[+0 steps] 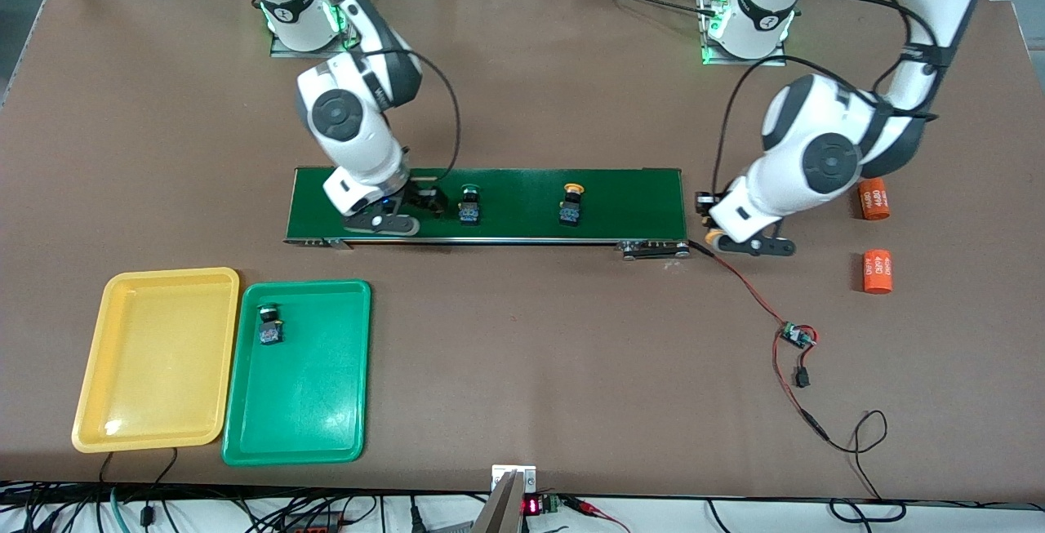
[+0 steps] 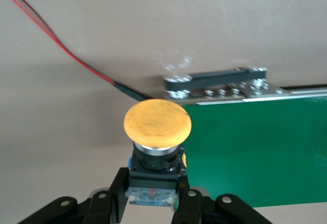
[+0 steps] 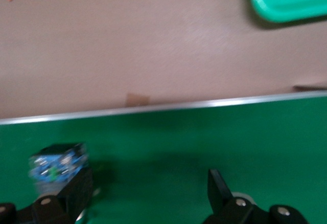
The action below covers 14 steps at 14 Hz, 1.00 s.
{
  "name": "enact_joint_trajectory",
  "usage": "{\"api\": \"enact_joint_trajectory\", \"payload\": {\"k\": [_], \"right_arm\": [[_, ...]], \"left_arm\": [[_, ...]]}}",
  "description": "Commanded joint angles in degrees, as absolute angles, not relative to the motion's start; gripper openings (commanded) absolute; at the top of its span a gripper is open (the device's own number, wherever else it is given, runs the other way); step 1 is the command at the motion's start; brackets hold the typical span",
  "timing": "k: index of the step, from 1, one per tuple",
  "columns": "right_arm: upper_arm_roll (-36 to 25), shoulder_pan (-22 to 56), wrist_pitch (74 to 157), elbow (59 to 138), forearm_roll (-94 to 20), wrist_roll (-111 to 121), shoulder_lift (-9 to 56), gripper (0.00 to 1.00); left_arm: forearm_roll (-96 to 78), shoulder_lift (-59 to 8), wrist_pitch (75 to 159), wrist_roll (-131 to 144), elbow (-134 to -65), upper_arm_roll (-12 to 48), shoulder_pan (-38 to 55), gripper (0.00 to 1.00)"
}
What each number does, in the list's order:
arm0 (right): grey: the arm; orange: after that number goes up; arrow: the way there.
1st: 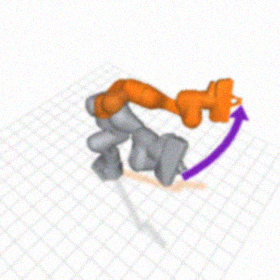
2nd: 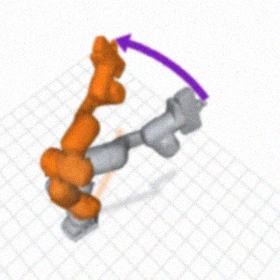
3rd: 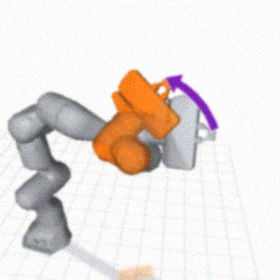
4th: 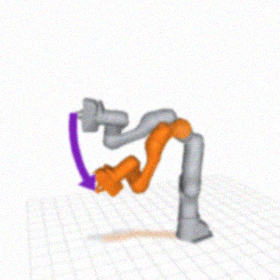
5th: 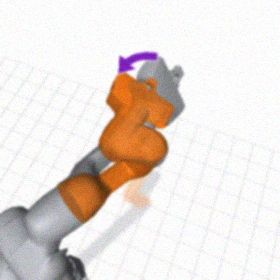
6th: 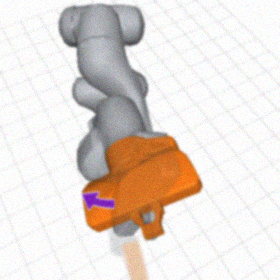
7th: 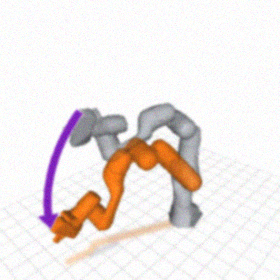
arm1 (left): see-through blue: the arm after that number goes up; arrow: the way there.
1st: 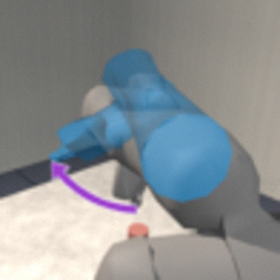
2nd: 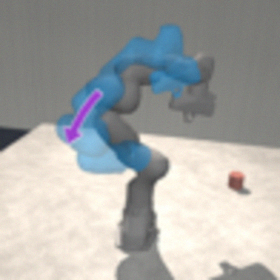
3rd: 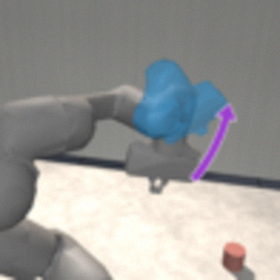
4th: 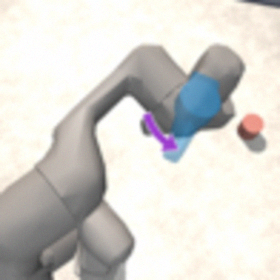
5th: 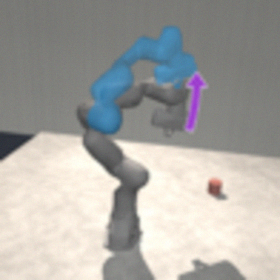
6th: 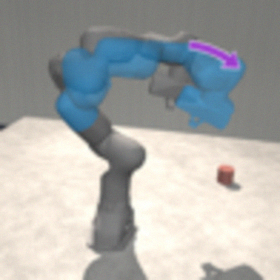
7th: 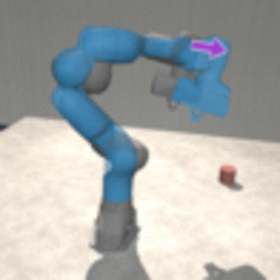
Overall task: Sort buttons by color to trays
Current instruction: 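Grasp a belt button with the right gripper while the left gripper places one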
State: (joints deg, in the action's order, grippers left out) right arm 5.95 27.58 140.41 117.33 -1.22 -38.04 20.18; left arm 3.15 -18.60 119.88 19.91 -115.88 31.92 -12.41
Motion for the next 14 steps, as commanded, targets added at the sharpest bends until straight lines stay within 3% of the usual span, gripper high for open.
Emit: {"api": "enact_joint_trajectory", "payload": {"k": [1,14], "right_arm": [[5.5,29.8,141.0,117.5,-1.4,-39.8,20.2,1.0],[5.5,32.4,142.6,114.3,-1.4,-41.7,24.8,1.0]], "left_arm": [[0.8,-22.3,118.1,23.8,-115.4,31.3,-9.5,0.0],[-3.1,-25.0,118.4,29.5,-113.5,31.2,-4.7,0.02]]}}
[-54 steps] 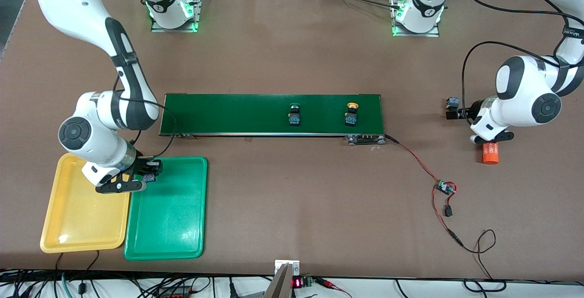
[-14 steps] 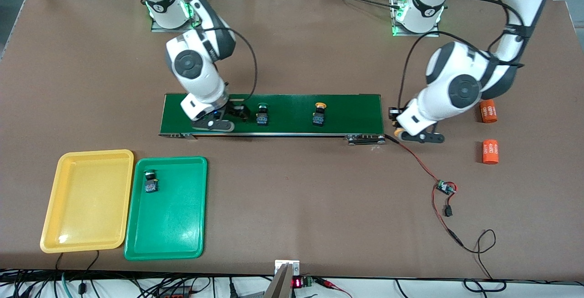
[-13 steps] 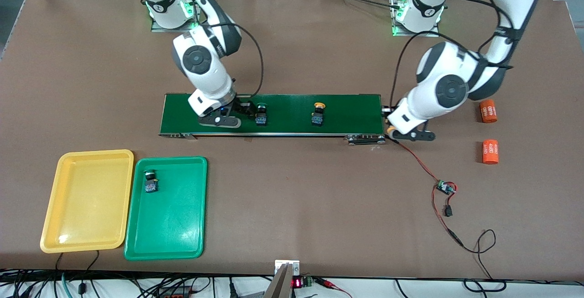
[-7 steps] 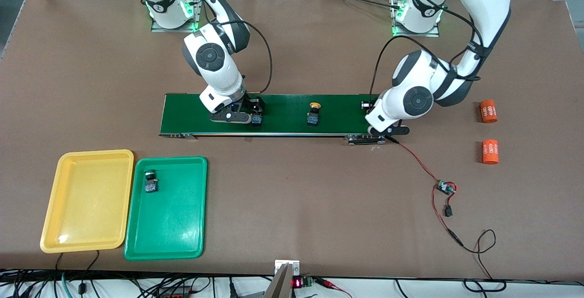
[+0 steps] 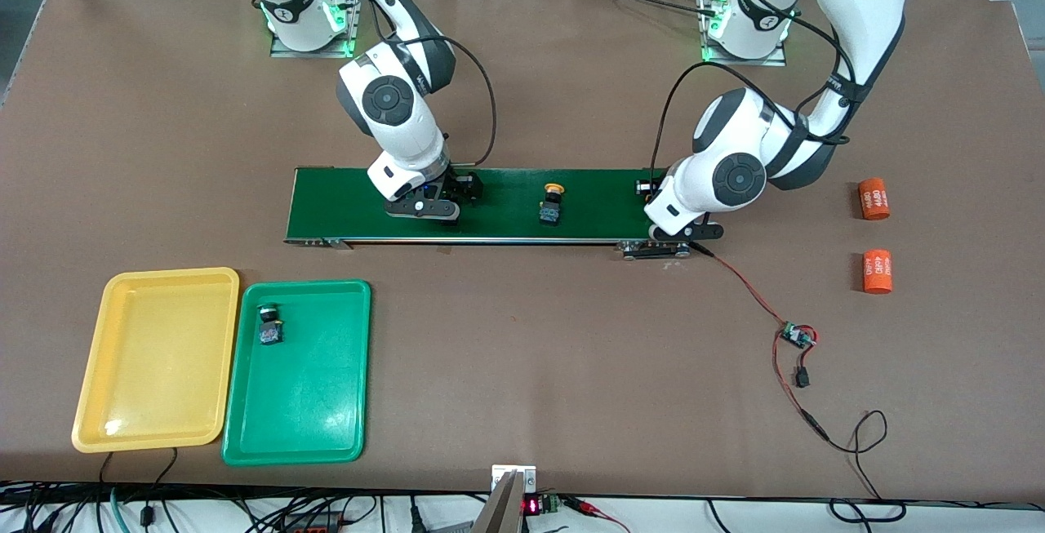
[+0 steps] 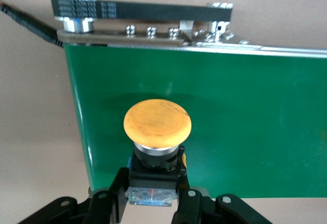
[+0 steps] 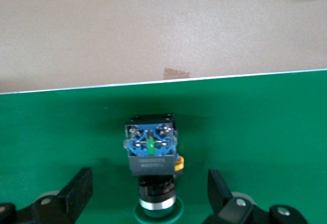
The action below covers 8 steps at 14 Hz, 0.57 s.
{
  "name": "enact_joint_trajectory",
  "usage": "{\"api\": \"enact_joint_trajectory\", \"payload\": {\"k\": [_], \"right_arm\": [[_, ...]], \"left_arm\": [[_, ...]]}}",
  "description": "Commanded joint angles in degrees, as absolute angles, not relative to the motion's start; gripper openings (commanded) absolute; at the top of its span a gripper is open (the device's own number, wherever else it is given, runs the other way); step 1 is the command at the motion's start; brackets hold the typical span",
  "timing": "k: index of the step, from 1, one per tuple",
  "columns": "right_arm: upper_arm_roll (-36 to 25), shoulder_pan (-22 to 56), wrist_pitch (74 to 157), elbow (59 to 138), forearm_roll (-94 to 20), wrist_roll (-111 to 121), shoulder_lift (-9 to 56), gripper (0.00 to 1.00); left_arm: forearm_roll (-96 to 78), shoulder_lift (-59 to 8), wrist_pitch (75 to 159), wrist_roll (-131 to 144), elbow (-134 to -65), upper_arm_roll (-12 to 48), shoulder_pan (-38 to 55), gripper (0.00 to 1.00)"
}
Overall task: Sort buttons by color to trays
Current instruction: 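Carry the button to the green tray while the left gripper grasps a cylinder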
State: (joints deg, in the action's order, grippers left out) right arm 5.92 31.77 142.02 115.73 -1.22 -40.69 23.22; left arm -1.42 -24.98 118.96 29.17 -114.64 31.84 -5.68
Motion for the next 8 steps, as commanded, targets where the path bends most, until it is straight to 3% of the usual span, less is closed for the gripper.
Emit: {"api": "enact_joint_trajectory", "payload": {"k": [1,2,3,5,6,7,8], "right_arm": [[5.5,32.3,143.3,114.3,-1.4,-41.5,25.3,0.96],[5.5,32.1,143.8,114.3,-1.1,-41.0,26.0,0.81],[5.4,31.9,144.1,114.3,-0.8,-40.7,26.4,0.66],[5.2,31.4,144.2,114.2,-0.5,-39.0,26.4,0.37],[5.0,30.8,144.1,114.2,-0.5,-36.9,26.4,0.15],[4.9,30.2,143.4,113.2,-0.5,-36.4,25.8,0.07],[4.9,29.2,140.2,111.5,-0.5,-36.3,25.2,0.05]], "left_arm": [[-3.0,-25.0,118.5,29.2,-113.5,31.2,-4.7,0.16],[-2.9,-25.0,118.6,28.7,-113.5,31.2,-4.7,0.61],[-2.8,-24.8,119.8,28.6,-113.5,31.2,-4.7,1.0],[-2.9,-23.1,120.9,28.5,-113.4,31.2,-4.8,1.0],[-2.8,-21.6,120.9,28.5,-113.3,31.1,-5.5,1.0],[-2.6,-20.6,120.7,28.4,-113.2,30.8,-7.5,1.0],[-2.5,-19.3,120.5,27.5,-113.4,30.8,-9.7,1.0]]}}
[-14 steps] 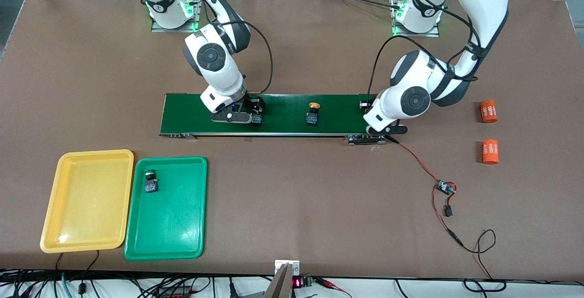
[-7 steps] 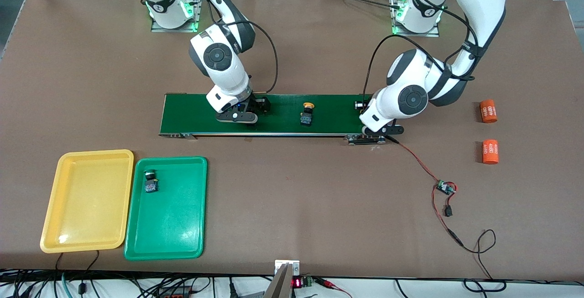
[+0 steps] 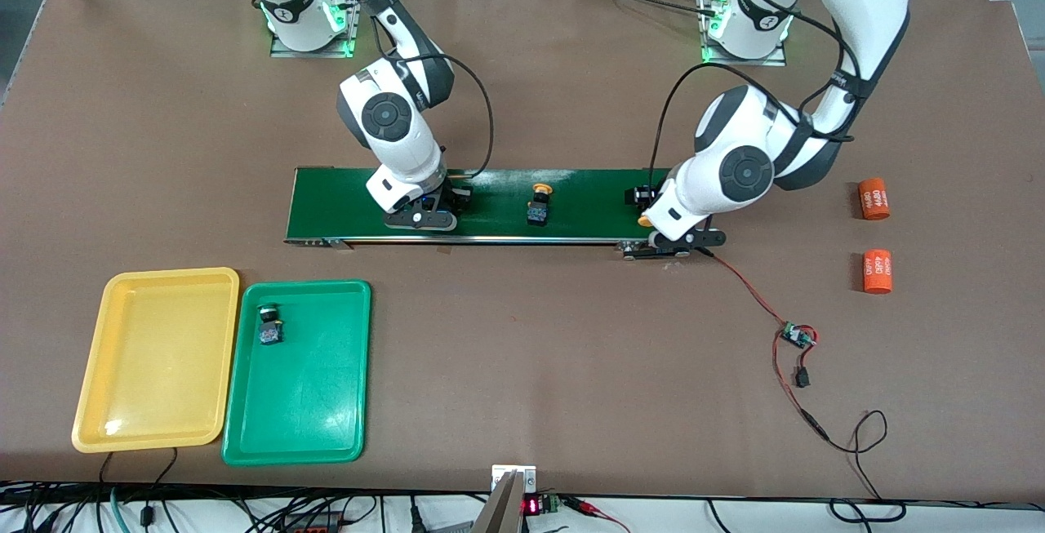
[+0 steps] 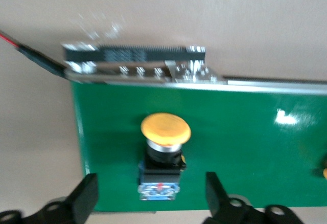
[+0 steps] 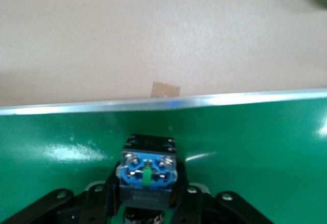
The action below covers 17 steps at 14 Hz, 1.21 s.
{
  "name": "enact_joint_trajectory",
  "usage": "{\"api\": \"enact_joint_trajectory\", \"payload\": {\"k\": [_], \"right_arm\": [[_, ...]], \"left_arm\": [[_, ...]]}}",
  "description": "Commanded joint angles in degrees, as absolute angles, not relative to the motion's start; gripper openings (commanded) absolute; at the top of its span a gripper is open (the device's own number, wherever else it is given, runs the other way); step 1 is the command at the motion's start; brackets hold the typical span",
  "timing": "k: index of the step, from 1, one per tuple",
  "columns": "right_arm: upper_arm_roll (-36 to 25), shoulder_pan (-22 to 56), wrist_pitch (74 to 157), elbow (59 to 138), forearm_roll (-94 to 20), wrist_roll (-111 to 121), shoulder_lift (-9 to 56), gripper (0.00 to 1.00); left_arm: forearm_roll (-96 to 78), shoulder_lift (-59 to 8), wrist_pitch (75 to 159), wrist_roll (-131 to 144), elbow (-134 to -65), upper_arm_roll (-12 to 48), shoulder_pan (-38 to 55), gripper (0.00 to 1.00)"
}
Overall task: Sort buttons by color to trays
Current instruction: 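Carry the button to the green tray while the left gripper grasps a cylinder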
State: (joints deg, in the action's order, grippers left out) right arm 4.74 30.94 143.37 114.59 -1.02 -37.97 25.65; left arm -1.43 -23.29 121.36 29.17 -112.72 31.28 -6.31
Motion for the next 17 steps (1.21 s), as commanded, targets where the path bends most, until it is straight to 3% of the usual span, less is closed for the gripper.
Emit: {"api": "enact_joint_trajectory", "payload": {"k": [1,3,5,10,17], "right_arm": [[4.9,27.9,134.3,107.2,-0.4,-35.4,25.0,0.05],[4.8,24.3,122.3,97.1,-0.4,-28.5,25.3,0.05],[4.8,18.9,119.8,92.1,-0.5,-21.4,25.9,0.06],[4.8,11.4,121.5,85.1,-0.7,-10.1,33.6,0.07],[2.3,8.5,135.2,84.9,-0.3,-4.1,42.5,0.07]], "left_arm": [[-2.5,-18.0,120.2,24.8,-113.5,30.3,-9.8,1.0],[-1.8,-17.6,117.4,21.6,-113.6,29.8,-12.5,1.0],[1.3,-18.6,115.8,16.3,-113.7,29.8,-17.7,1.0],[15.9,-21.8,117.0,8.4,-113.4,25.5,-24.2,1.0],[21.9,-28.6,121.4,-10.2,-107.3,22.3,-32.4,1.0]]}}
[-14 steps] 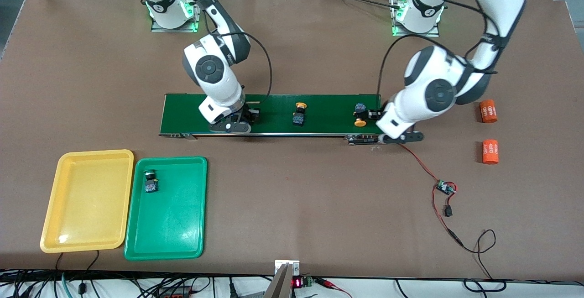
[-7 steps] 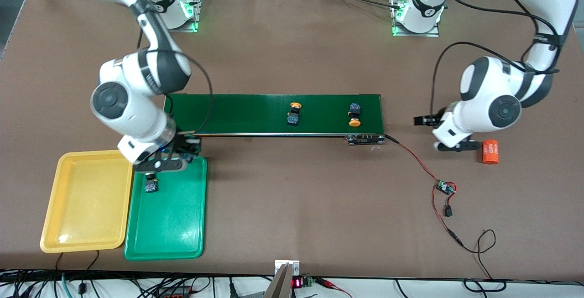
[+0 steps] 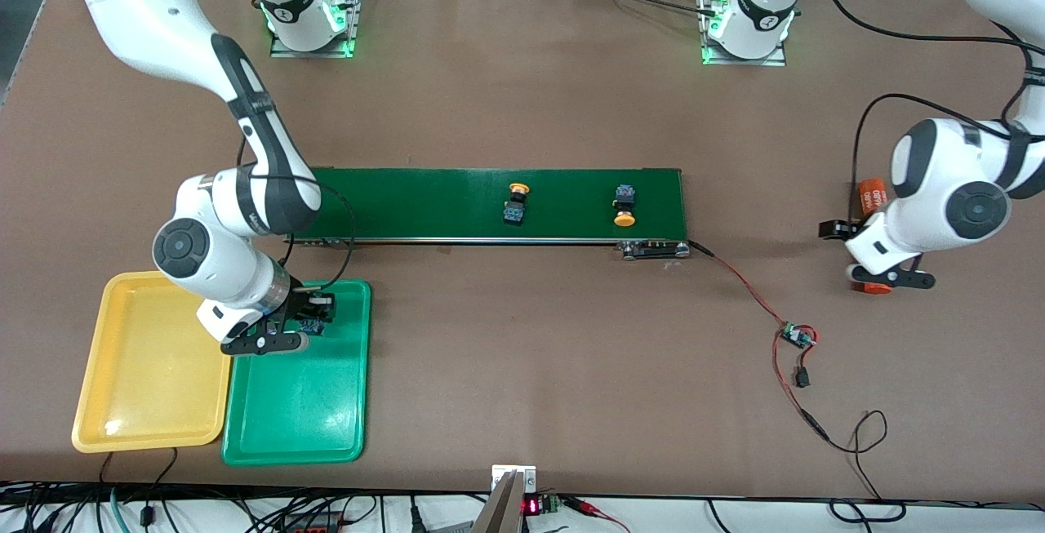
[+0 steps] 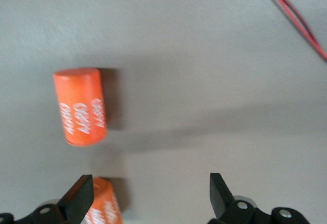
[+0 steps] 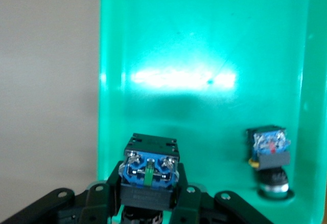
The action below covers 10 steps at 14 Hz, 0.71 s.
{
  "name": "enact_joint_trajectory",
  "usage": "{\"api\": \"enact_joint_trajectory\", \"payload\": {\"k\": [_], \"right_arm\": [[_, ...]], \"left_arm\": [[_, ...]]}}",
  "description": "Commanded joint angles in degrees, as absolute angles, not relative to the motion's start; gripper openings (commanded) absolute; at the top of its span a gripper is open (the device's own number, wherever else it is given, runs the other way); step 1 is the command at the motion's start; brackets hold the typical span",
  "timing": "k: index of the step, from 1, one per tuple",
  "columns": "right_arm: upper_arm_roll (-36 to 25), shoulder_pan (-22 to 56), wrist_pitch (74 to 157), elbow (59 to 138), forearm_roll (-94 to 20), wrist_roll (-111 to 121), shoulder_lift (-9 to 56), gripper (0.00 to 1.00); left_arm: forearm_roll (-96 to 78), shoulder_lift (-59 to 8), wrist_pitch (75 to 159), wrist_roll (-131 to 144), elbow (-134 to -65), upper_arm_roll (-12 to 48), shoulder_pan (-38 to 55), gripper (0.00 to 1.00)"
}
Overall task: Sort buttons by color to trays
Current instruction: 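Carry the button to the green tray while the left gripper grasps a cylinder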
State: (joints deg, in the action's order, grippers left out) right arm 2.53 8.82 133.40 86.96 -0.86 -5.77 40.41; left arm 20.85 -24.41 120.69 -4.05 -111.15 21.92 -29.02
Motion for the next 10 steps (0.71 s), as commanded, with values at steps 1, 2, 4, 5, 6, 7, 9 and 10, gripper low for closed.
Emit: {"api": "enact_joint_trajectory", "payload": {"k": [1,2,4,5,6,7,9,10], "right_arm": [[1.9,8.3,136.2,84.9,0.1,-2.7,42.9,0.08],[1.5,7.9,136.7,84.9,0.1,-1.5,43.1,0.1],[1.5,7.2,136.8,84.9,0.1,-1.2,43.9,0.21],[1.5,7.3,137.6,84.9,0.1,-1.2,44.6,0.3],[1.5,7.3,139.0,85.0,0.1,-1.2,44.8,0.43],[1.5,7.0,140.6,85.7,0.2,-1.1,45.1,0.47],[1.5,6.9,141.2,86.6,0.2,-1.4,45.5,0.53],[1.5,7.1,141.2,86.7,0.2,-1.8,45.5,0.59]], "left_arm": [[21.9,-30.2,121.4,-12.8,-106.0,22.4,-34.0,1.0],[21.9,-31.9,121.5,-14.4,-105.0,22.4,-35.0,1.0],[22.0,-36.1,124.3,-16.3,-102.4,22.4,-36.7,1.0],[22.0,-37.3,125.1,-17.2,-101.5,22.4,-37.1,1.0],[22.0,-38.2,125.1,-17.3,-100.6,22.4,-37.2,1.0],[21.9,-38.5,125.2,-17.3,-100.5,22.4,-37.2,1.0],[21.1,-39.0,126.0,-17.3,-100.5,22.4,-37.3,1.0],[21.1,-39.1,126.2,-17.3,-100.5,22.4,-37.4,1.0]]}}
